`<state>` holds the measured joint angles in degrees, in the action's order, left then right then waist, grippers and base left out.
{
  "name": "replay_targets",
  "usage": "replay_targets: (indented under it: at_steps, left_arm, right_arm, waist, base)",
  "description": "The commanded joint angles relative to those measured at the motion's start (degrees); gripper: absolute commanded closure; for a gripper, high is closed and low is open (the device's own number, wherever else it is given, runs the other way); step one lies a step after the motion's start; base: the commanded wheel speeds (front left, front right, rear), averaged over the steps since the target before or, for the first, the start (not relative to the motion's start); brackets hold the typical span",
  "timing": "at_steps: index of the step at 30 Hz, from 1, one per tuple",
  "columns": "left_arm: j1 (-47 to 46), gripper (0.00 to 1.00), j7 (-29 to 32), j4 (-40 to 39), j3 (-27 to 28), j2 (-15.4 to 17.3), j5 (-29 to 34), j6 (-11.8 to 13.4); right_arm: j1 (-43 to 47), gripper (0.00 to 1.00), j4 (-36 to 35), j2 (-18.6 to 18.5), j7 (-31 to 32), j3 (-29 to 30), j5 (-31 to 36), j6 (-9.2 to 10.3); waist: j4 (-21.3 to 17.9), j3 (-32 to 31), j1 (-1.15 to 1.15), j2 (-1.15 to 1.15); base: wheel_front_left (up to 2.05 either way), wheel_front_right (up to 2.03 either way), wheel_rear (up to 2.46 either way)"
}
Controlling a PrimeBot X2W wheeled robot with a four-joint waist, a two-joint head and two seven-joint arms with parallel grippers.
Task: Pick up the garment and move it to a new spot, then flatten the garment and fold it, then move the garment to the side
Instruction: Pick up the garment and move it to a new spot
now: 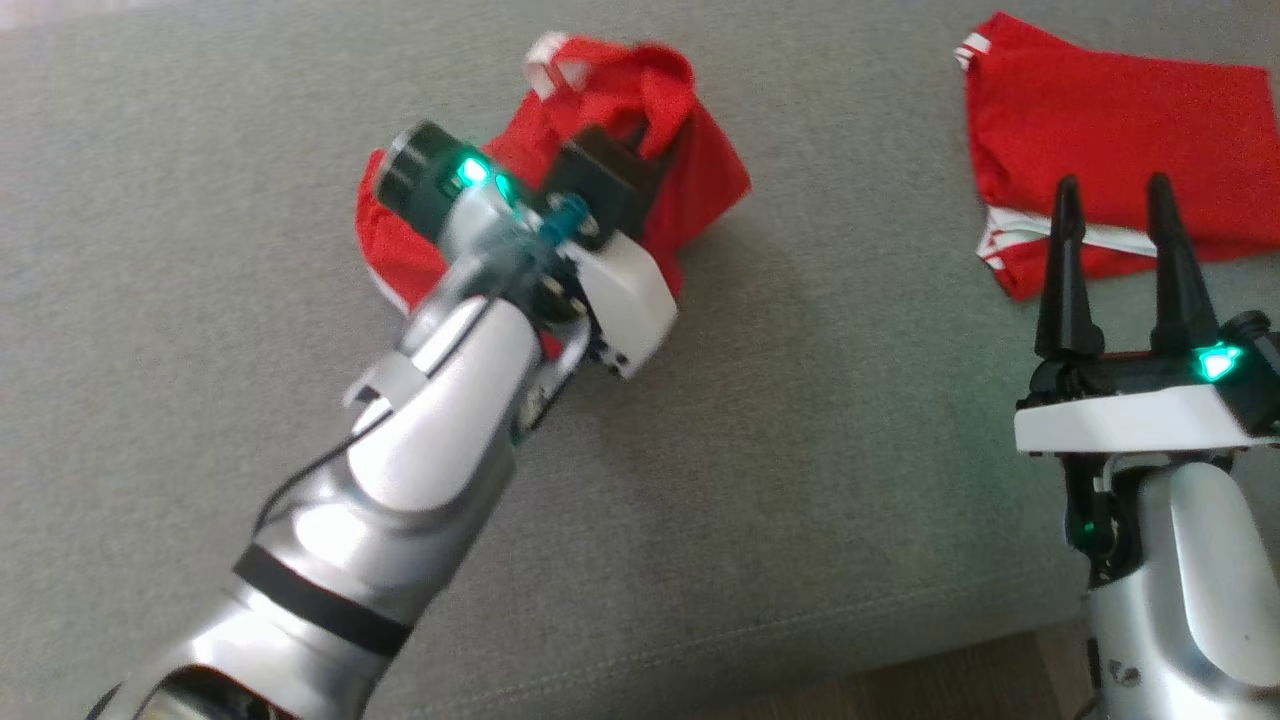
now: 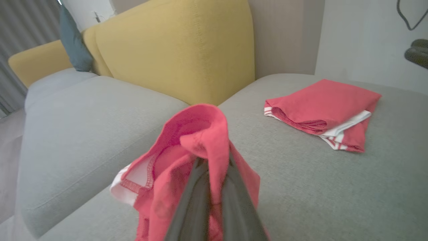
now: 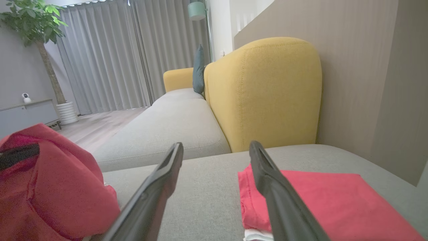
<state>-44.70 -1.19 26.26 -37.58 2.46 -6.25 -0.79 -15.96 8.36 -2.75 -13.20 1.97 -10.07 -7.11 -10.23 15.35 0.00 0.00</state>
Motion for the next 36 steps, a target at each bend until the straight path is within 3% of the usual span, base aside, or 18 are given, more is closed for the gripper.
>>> replay_targets:
  at_steps: [1,2,7,12,16,24,30,36]
  left_arm:
    - [-1.1,0.06,-0.9,-1.6,-0.4,0.5,-1.8,0.9]
    - [-0.9,0.0,-1.1,-1.9,-2.2,0.5,-3.3,1.4]
    - [-1.6,0.0,-2.8,-2.5,-9.1,0.4,-9.4,4.6]
    - [-3.9,0.0,-6.0,-2.0,-10.7,0.4,-13.1,7.5]
    - [-4.8,0.0,-9.3,-0.6,-7.8,0.7,-14.8,9.7]
    - [0.0,0.0,-12.8,-1.0,-0.7,6.7,-18.5,11.6]
    - [11.1,0.0,-13.7,-5.8,4.9,11.1,-20.7,13.1]
    - [24.3,0.0,-13.8,-15.4,12.4,10.4,-19.4,14.0]
  right_arm:
    - [-1.6,0.0,-1.2,-0.1,-0.8,-1.5,-0.4,-0.37]
    - [-1.7,0.0,-0.9,-0.1,-0.9,-1.5,-0.5,-0.37]
    - [-1.9,0.0,0.2,-0.1,-1.3,-1.4,-0.7,-0.37]
    - [-1.6,0.0,0.6,-0.1,-1.5,-0.6,-0.4,-0.37]
    - [-1.0,0.0,0.6,-0.1,-1.6,-0.3,0.2,-0.37]
    - [0.4,0.0,0.4,-0.1,-1.1,0.4,1.6,-0.37]
    - [2.5,0.0,0.3,-0.1,0.1,0.6,1.8,-0.37]
    - [4.5,0.0,0.5,-0.1,0.7,0.1,1.6,-0.37]
  waist:
    - [-1.2,0.4,0.0,0.0]
    - [-1.4,0.4,0.0,0.0]
    - [-1.4,-0.1,0.0,0.0]
    - [0.6,-1.1,0.0,0.0]
    - [3.1,-2.3,0.0,0.0]
    - [8.2,-4.8,0.0,0.0]
    - [12.0,-6.9,0.0,0.0]
    - [14.3,-8.4,0.0,0.0]
  base:
    - [0.0,0.0,0.0]
    - [0.0,0.0,0.0]
    - [0.0,0.0,0.0]
    - [0.0,0.0,0.0]
    - [0.0,0.0,0.0]
    - [0.0,0.0,0.0]
    - [0.0,0.0,0.0]
    - [0.0,0.0,0.0]
